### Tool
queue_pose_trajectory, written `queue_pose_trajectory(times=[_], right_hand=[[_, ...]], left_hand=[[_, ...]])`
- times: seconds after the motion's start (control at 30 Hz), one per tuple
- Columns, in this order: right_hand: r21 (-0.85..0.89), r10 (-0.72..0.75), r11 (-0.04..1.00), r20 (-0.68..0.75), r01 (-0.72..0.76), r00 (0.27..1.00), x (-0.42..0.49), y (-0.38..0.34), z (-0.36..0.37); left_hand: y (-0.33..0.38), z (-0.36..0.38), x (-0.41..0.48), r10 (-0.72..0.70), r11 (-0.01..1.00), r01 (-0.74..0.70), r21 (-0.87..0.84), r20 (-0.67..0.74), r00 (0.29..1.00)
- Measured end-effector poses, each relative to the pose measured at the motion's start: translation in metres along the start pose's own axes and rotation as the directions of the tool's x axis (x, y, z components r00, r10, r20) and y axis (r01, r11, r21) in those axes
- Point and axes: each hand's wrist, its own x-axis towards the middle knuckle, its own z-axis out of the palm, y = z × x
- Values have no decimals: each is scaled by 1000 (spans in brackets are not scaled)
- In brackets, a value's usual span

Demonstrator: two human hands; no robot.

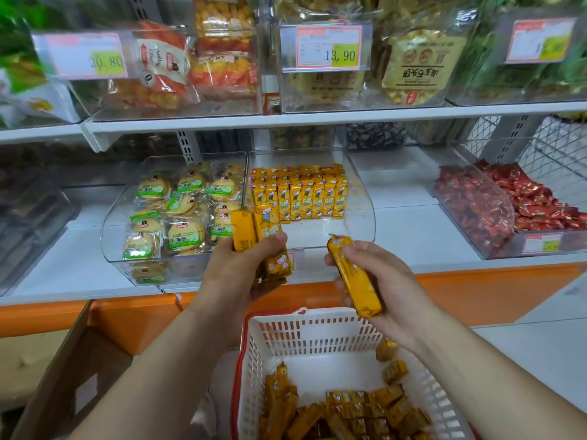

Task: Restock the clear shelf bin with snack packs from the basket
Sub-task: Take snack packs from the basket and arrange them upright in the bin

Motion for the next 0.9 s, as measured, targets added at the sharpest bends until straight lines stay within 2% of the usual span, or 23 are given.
queue_pose_trajectory(times=[0.07,0.2,0.47,0.57,0.7,0.9], right_hand=[[-51,-1,999,-44,-2,999,1,2,5],[42,81,996,-74,-78,994,8,4,19],[-108,-60,992,-3,59,998,44,-10,46],[-219,-150,964,35,154,988,74,-17,58],[-550,-345,793,-50,263,937,139,-21,65],[-844,-422,475,31,250,906,236,10,64]], left_hand=[[4,-6,-1,2,1000,-2,-6,-1,1000],[12,-18,1,15,1000,-15,-11,0,1000],[24,-51,17,86,994,-84,64,-41,995],[28,-64,26,112,989,-106,106,-55,992],[30,-79,38,136,981,-121,149,-95,986],[25,-89,46,164,973,-147,176,-85,983]])
